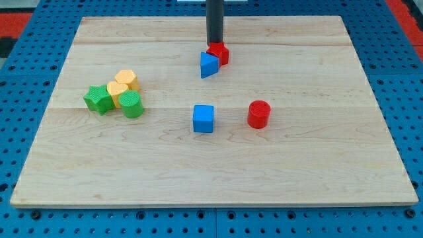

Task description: Push the red circle towards center

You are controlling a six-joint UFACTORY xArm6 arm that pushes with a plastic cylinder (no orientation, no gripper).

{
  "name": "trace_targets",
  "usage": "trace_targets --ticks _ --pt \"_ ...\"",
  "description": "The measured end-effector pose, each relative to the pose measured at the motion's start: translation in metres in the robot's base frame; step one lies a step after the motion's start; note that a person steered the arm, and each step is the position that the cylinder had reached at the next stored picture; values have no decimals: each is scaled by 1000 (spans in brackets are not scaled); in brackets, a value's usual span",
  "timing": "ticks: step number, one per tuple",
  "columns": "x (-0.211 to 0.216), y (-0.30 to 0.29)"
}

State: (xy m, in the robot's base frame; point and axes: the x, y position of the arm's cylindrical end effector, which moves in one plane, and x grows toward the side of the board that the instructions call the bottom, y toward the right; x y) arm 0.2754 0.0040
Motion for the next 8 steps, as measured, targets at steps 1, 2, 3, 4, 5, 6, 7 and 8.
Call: trace_targets --ticks 1,2,3,4,5,6,7,8 --pt "-1 70" --pt "17 169" --pt "118 187" --pt "201 181" --pt "222 133" --pt "220 105" --pt "207 104" --pt "196 101"
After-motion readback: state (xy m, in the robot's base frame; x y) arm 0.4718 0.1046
